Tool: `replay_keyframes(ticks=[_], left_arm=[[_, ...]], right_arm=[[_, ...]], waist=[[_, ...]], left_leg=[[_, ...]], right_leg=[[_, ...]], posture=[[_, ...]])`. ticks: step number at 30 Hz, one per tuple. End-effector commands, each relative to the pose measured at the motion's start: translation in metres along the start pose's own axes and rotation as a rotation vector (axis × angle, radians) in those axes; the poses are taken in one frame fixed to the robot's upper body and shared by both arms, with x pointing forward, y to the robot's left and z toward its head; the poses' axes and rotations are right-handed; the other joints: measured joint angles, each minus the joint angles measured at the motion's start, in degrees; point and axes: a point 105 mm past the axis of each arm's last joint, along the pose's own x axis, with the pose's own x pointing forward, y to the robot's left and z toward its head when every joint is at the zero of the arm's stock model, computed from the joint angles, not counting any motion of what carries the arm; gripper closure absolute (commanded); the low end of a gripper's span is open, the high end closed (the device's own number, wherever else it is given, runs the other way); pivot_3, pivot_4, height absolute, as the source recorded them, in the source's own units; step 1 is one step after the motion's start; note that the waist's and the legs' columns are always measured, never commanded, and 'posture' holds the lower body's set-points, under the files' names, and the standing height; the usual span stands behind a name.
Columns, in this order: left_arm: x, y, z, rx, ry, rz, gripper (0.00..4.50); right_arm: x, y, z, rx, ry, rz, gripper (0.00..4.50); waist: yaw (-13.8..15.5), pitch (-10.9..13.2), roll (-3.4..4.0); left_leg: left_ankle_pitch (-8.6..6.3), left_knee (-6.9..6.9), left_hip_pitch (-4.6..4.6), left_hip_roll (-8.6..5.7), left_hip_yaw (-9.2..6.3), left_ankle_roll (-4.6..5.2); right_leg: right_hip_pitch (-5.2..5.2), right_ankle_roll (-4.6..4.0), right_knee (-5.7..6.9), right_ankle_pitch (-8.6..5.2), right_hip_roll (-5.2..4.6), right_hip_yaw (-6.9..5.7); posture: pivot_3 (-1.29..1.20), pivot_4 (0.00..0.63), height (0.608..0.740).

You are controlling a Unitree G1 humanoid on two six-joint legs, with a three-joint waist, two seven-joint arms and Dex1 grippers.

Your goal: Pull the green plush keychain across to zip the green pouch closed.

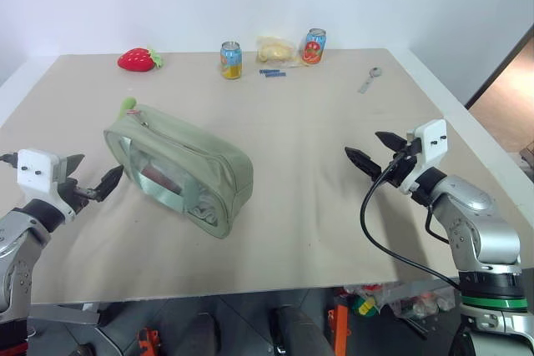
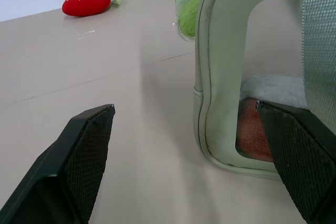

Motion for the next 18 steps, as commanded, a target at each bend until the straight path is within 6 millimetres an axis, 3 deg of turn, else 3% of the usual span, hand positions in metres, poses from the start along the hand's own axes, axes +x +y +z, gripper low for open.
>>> replay_keyframes(ticks=[1, 18], left_arm=[[0.0005, 0.0034, 0.0102, 0.035, -0.02, -0.003, 0.03], [-0.0042, 0.0002, 0.0168, -0.018, -0.053, -0.068, 0.03]], right_arm=[[-0.0047, -0.0016, 0.0185, -0.047, -0.06, -0.012, 0.02], [-0.0023, -0.0021, 0.0188, -0.044, -0.061, -0.004, 0.02]], waist=[[0.0, 0.0, 0.0], [0.0, 0.0, 0.0]], left_leg=[[0.0, 0.0, 0.0, 0.0, 0.0, 0.0], [0.0, 0.0, -0.01, 0.0, 0.03, 0.0]], right_leg=[[0.0, 0.0, 0.0, 0.0, 0.0, 0.0], [-0.02, 0.0, 0.0, 0.0, 0.01, 0.03]], posture=[[0.0, 0.15, 0.74], [0.0, 0.15, 0.74]])
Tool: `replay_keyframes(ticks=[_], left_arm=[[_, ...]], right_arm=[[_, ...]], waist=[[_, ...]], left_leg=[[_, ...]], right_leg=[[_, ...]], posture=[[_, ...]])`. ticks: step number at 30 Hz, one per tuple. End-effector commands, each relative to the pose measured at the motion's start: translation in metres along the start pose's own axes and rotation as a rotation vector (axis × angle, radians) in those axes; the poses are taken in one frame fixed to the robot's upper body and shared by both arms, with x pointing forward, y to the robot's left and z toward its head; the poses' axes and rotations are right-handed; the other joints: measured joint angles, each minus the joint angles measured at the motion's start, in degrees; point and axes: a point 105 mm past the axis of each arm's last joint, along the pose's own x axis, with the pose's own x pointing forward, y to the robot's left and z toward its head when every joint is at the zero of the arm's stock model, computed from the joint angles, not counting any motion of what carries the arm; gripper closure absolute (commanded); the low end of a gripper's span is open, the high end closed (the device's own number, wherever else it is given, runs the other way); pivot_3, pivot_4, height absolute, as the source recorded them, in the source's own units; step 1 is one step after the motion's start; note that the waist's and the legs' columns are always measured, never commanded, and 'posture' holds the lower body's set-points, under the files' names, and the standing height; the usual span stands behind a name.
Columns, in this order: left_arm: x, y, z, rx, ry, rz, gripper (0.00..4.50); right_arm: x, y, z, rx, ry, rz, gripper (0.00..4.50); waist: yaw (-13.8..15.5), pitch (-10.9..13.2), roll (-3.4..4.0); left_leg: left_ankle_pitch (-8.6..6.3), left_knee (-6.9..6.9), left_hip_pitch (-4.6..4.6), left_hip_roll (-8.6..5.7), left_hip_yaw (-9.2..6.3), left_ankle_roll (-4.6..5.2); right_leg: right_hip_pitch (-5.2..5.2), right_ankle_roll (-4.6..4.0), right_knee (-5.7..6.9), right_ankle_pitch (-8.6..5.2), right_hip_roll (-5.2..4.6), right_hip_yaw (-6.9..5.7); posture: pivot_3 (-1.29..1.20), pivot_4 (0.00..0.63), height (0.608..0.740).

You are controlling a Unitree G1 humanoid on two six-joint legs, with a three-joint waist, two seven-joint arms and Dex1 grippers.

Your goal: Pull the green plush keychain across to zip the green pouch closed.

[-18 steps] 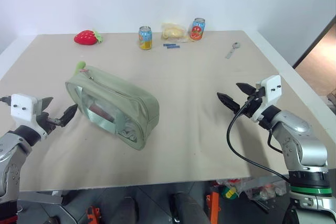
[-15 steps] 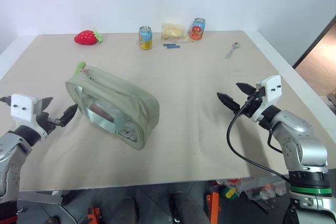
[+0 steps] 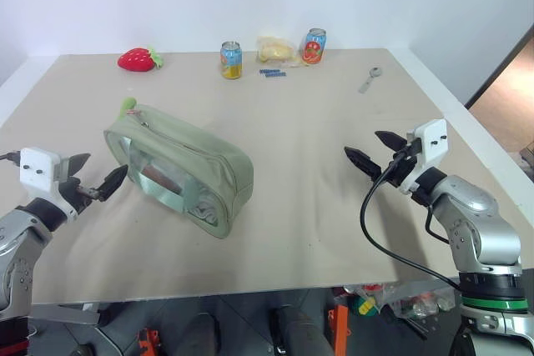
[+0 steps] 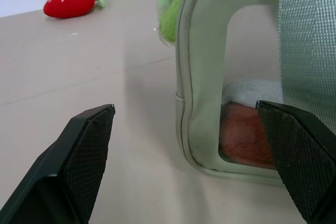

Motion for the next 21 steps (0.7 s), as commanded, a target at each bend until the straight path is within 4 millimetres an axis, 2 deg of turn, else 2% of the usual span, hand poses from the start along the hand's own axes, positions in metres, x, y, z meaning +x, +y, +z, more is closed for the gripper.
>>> replay_keyframes(ticks=[1, 4, 11, 13, 15, 17, 21], left_arm=[[-0.009, 0.007, 0.02, 0.026, -0.051, -0.011, 0.03], [-0.015, 0.01, 0.033, 0.014, -0.088, -0.04, 0.03], [-0.028, -0.022, 0.068, 0.029, -0.119, -0.298, 0.03], [-0.03, -0.032, 0.074, 0.032, -0.112, -0.362, 0.03], [-0.031, -0.046, 0.082, 0.034, -0.12, -0.436, 0.03], [-0.031, -0.061, 0.092, 0.057, -0.119, -0.529, 0.03], [-0.026, -0.081, 0.113, 0.141, -0.145, -0.671, 0.03]], right_arm=[[-0.001, -0.005, 0.017, -0.034, -0.054, -0.01, 0.02], [0.0, -0.005, 0.018, -0.032, -0.055, -0.005, 0.02], [0.006, 0.002, 0.027, -0.007, -0.069, 0.058, 0.02], [0.008, 0.012, 0.034, 0.038, -0.089, 0.127, 0.02], [0.003, 0.034, 0.047, 0.116, -0.122, 0.287, 0.02], [-0.003, 0.053, 0.049, 0.142, -0.077, 0.428, 0.02], [-0.005, 0.06, 0.057, 0.125, -0.052, 0.508, 0.02]], waist=[[-0.01, 0.0, 0.0], [-0.08, 0.01, -0.01], [-0.07, 0.04, -0.06], [-0.08, 0.04, -0.06], [-0.07, 0.05, -0.06], [-0.07, 0.06, -0.05], [0.02, 0.06, -0.06]], left_leg=[[0.0, 0.0, 0.0, 0.0, 0.0, 0.0], [0.0, 0.0, 0.0, 0.02, 0.01, 0.0], [0.0, -0.01, -0.04, 0.03, 0.06, 0.0], [0.0, 0.0, -0.03, 0.03, 0.07, 0.0], [0.0, 0.0, -0.02, 0.04, 0.08, 0.0], [0.0, -0.01, -0.03, 0.06, 0.07, 0.0], [-0.01, -0.01, -0.04, 0.07, 0.03, 0.01]], right_leg=[[0.0, 0.0, 0.0, 0.0, 0.0, 0.0], [-0.03, 0.0, 0.0, 0.0, 0.02, 0.0], [-0.07, 0.0, -0.01, -0.01, 0.0, 0.04], [-0.07, -0.01, -0.01, -0.01, 0.01, 0.05], [-0.07, -0.01, -0.01, -0.01, 0.01, 0.06], [-0.08, -0.01, 0.0, -0.01, 0.03, 0.05], [-0.08, -0.01, -0.01, -0.01, 0.05, 0.0]], posture=[[0.0, 0.15, 0.74], [0.0, 0.15, 0.74], [0.0, 0.15, 0.74], [0.0, 0.15, 0.74], [0.0, 0.15, 0.74], [0.0, 0.15, 0.74], [0.0, 0.15, 0.74]])
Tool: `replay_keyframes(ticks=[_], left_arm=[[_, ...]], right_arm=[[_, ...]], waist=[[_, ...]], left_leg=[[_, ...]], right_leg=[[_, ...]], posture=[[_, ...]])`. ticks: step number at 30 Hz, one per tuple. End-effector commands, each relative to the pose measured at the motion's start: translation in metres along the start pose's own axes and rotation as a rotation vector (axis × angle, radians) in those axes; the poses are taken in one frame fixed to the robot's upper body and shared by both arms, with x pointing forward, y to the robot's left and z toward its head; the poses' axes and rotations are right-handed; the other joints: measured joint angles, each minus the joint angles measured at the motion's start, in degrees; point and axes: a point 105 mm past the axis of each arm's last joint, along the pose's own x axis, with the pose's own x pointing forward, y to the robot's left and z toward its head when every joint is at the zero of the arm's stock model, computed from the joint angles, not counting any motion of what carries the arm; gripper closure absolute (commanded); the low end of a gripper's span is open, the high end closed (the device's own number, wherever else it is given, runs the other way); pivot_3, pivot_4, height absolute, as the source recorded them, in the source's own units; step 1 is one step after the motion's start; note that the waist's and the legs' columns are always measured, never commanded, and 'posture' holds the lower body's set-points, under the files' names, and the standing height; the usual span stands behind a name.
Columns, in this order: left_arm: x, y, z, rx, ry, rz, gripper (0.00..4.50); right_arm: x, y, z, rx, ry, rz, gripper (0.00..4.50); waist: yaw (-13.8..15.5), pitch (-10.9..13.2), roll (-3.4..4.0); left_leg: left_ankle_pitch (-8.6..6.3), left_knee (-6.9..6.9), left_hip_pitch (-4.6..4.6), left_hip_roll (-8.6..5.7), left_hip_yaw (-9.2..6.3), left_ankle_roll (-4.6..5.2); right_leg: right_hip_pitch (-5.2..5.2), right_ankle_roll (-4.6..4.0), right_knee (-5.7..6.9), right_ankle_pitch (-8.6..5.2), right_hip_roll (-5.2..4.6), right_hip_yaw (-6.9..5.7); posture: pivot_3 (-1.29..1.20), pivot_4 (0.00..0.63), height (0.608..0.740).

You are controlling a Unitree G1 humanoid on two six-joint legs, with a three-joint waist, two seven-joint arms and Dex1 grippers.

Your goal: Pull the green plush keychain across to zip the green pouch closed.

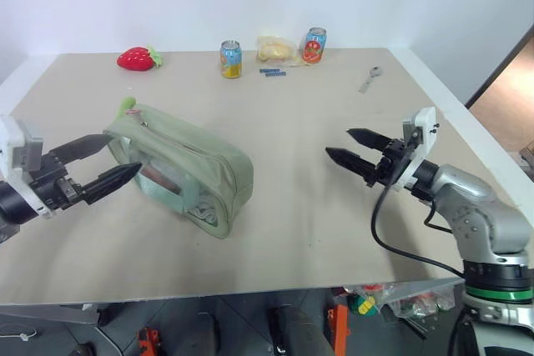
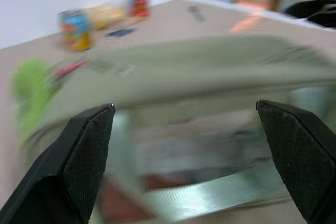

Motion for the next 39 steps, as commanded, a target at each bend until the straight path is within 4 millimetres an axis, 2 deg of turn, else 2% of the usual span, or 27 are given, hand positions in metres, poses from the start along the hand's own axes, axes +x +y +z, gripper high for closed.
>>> replay_keyframes(ticks=[1, 5, 9, 11, 15, 22, 27, 30, 31, 35, 36, 39], left_arm=[[0.013, -0.012, 0.023, 0.098, -0.007, -0.144, 0.03], [0.027, -0.013, 0.024, 0.149, 0.038, -0.286, 0.03], [0.039, -0.008, 0.008, 0.19, 0.119, -0.404, 0.03], [0.044, -0.01, 0.003, 0.198, 0.141, -0.465, 0.03], [0.047, -0.015, 0.01, 0.176, 0.162, -0.587, 0.03], [0.053, -0.011, -0.008, 0.317, 0.262, -0.712, 0.03], [0.064, -0.009, -0.014, 0.436, 0.309, -0.768, 1.43], [0.073, -0.008, -0.016, 0.49, 0.314, -0.8, 2.59], [0.074, -0.009, -0.016, 0.498, 0.313, -0.811, 2.81], [0.078, -0.012, -0.014, 0.502, 0.308, -0.841, 4.2], [0.079, -0.012, -0.013, 0.498, 0.309, -0.846, 4.45], [0.082, -0.013, -0.012, 0.486, 0.304, -0.851, 4.45]], right_arm=[[0.002, 0.013, 0.019, -0.031, -0.017, 0.095, 0.02], [0.002, 0.026, 0.023, -0.026, 0.027, 0.217, 0.02], [0.0, 0.041, 0.021, -0.077, 0.081, 0.338, 0.02], [0.001, 0.043, 0.019, -0.105, 0.095, 0.349, 0.02], [0.001, 0.042, 0.017, -0.141, 0.09, 0.332, 0.02], [0.002, 0.042, 0.012, -0.151, 0.066, 0.295, 0.02], [0.003, 0.04, 0.013, -0.157, 0.053, 0.276, 0.0], [0.003, 0.038, 0.014, -0.167, 0.05, 0.262, 0.0], [0.003, 0.038, 0.014, -0.169, 0.049, 0.26, 0.0], [0.002, 0.038, 0.013, -0.173, 0.051, 0.251, 0.0], [0.002, 0.037, 0.013, -0.176, 0.052, 0.246, 0.0], [0.002, 0.036, 0.012, -0.181, 0.052, 0.235, 0.0]], waist=[[0.04, 0.0, 0.0], [-0.01, 0.01, 0.01], [-0.12, 0.01, 0.02], [-0.14, 0.01, 0.01], [-0.04, 0.03, -0.02], [0.01, 0.03, -0.02], [0.05, 0.03, -0.02], [0.05, 0.03, -0.02], [0.04, 0.03, -0.02], [0.06, 0.03, -0.02], [0.06, 0.03, -0.02], [0.06, 0.03, -0.02]], left_leg=[[0.0, 0.01, 0.0, -0.02, 0.0, 0.0], [0.0, 0.03, 0.01, -0.04, 0.04, 0.0], [0.0, 0.02, 0.01, -0.05, 0.05, 0.0], [-0.03, 0.0, 0.0, -0.04, 0.05, 0.04], [-0.08, 0.0, -0.13, -0.01, -0.02, 0.07], [-0.24, 0.01, -0.12, 0.0, -0.05, 0.29], [-0.24, 0.07, -0.12, -0.01, -0.04, 0.29], [-0.24, 0.13, -0.12, -0.02, -0.03, 0.29], [-0.24, 0.13, -0.12, -0.02, -0.02, 0.29], [-0.24, 0.14, -0.13, -0.03, -0.01, 0.29], [-0.24, 0.14, -0.14, -0.03, -0.01, 0.29], [-0.24, 0.14, -0.16, -0.04, -0.01, 0.3]], right_leg=[[0.0, -0.01, 0.0, 0.0, 0.0, 0.0], [-0.01, -0.03, -0.03, -0.02, 0.01, 0.05], [-0.02, -0.03, -0.03, -0.02, 0.04, 0.06], [-0.02, -0.03, -0.02, -0.01, 0.05, 0.06], [-0.1, 0.0, -0.01, 0.0, 0.12, 0.05], [-0.09, 0.01, 0.04, -0.04, 0.17, 0.06], [-0.07, 0.02, 0.04, -0.04, 0.17, 0.11], [-0.05, 0.04, 0.04, -0.02, 0.18, 0.14], [-0.05, 0.04, 0.04, -0.02, 0.18, 0.16], [-0.05, 0.06, 0.05, -0.02, 0.18, 0.19], [-0.05, 0.07, 0.06, -0.02, 0.18, 0.2], [-0.05, 0.09, 0.06, -0.01, 0.18, 0.21]], posture=[[0.0, 0.15, 0.74], [0.0, 0.15, 0.74], [0.0, 0.15, 0.74], [0.0, 0.15, 0.74], [0.0, 0.15, 0.74], [0.0, 0.15, 0.74], [0.0, 0.15, 0.74], [0.0, 0.15, 0.74], [0.0, 0.15, 0.74], [0.0, 0.15, 0.74], [0.0, 0.15, 0.74], [0.0, 0.15, 0.74]])
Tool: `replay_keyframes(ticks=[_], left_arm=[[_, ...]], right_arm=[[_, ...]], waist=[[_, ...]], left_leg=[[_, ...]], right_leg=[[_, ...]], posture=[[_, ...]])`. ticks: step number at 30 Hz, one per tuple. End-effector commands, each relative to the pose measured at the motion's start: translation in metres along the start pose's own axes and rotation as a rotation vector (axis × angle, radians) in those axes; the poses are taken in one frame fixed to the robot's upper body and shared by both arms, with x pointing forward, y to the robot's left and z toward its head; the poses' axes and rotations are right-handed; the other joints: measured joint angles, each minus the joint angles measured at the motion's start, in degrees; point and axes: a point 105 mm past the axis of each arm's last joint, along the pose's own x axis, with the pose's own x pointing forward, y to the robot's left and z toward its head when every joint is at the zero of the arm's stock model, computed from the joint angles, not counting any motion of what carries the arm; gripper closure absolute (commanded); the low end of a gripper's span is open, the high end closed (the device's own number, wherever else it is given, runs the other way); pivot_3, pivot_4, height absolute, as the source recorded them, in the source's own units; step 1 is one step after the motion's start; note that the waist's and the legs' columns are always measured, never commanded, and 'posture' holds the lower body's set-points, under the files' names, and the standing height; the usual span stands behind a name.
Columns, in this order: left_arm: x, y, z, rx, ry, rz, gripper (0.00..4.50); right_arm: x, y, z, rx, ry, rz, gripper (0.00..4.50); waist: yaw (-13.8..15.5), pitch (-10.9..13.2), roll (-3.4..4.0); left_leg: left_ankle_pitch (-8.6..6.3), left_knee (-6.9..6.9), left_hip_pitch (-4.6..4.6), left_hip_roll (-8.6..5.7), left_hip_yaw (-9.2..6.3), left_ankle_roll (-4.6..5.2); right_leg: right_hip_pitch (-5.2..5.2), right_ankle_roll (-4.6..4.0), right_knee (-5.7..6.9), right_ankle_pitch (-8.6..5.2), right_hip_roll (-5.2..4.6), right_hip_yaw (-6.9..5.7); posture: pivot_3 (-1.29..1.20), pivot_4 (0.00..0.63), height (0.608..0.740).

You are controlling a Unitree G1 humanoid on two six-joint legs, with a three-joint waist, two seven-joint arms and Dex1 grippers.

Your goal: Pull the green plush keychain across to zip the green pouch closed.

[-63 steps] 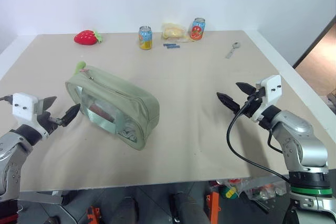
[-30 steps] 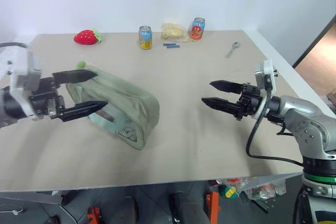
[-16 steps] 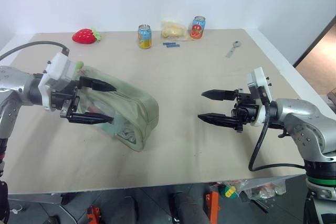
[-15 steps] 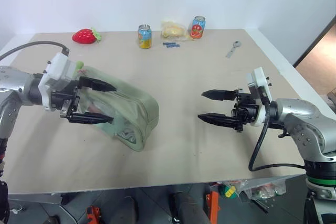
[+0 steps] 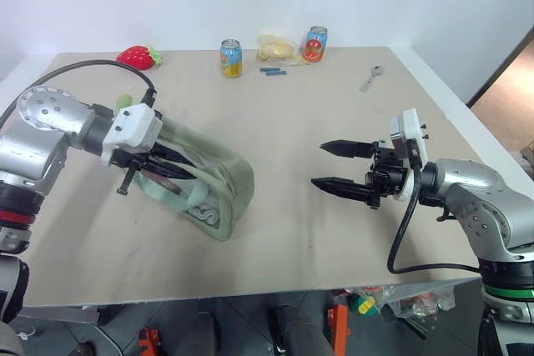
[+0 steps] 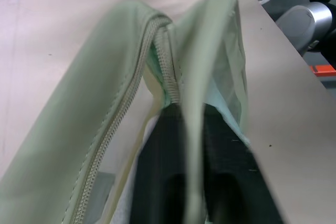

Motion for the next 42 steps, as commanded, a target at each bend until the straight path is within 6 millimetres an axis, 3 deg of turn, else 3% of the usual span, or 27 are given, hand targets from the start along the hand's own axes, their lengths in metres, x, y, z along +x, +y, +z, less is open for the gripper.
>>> replay_keyframes(ticks=[1, 11, 19, 28, 34, 42], left_arm=[[-0.001, 0.004, 0.013, 0.014, -0.026, -0.008, 4.45], [0.041, 0.031, 0.057, -0.029, -0.135, 0.079, 4.45], [0.086, 0.073, 0.066, -0.066, -0.064, 0.222, 4.45], [0.128, 0.095, 0.094, -0.045, -0.077, 0.248, 4.45], [0.15, 0.105, 0.123, -0.022, -0.11, 0.253, 4.45], [0.166, 0.089, 0.122, -0.145, -0.103, 0.18, 4.45]], right_arm=[[-0.003, -0.001, 0.012, -0.067, -0.026, -0.023, 0.0], [-0.01, -0.011, 0.023, -0.113, -0.065, -0.076, 0.0], [-0.022, -0.024, 0.04, -0.149, -0.102, -0.153, 0.0], [-0.022, -0.02, 0.038, -0.138, -0.11, -0.174, 0.0], [-0.021, -0.019, 0.036, -0.13, -0.114, -0.182, 0.0], [-0.02, -0.02, 0.033, -0.13, -0.12, -0.199, 0.0]], waist=[[0.0, 0.0, 0.0], [0.13, 0.0, 0.0], [0.08, 0.0, 0.0], [0.29, 0.0, 0.01], [0.25, 0.0, 0.01], [-0.18, 0.0, 0.05]], left_leg=[[0.0, 0.0, -0.01, -0.01, 0.0, 0.0], [0.0, 0.22, -0.14, -0.14, -0.08, 0.0], [0.01, 0.26, -0.13, -0.16, -0.09, 0.01], [0.01, 0.22, -0.17, -0.2, -0.17, 0.01], [0.01, 0.32, -0.32, -0.31, -0.15, 0.01], [0.01, 0.24, -0.21, -0.18, -0.19, 0.01]], right_leg=[[0.0, 0.01, 0.0, 0.0, 0.0, 0.01], [0.04, 0.24, 0.03, 0.09, 0.02, 0.19], [0.05, 0.48, 0.04, 0.24, 0.14, 0.35], [0.06, 0.48, 0.05, 0.23, 0.22, 0.44], [0.01, 0.63, 0.01, 0.25, 0.21, 0.64], [0.0, 0.59, 0.07, 0.23, 0.44, 0.71]], posture=[[0.0, 0.15, 0.74], [0.0, 0.15, 0.74], [0.0, 0.15, 0.74], [0.0, 0.15, 0.74], [0.0, 0.15, 0.74], [0.0, 0.15, 0.74]])
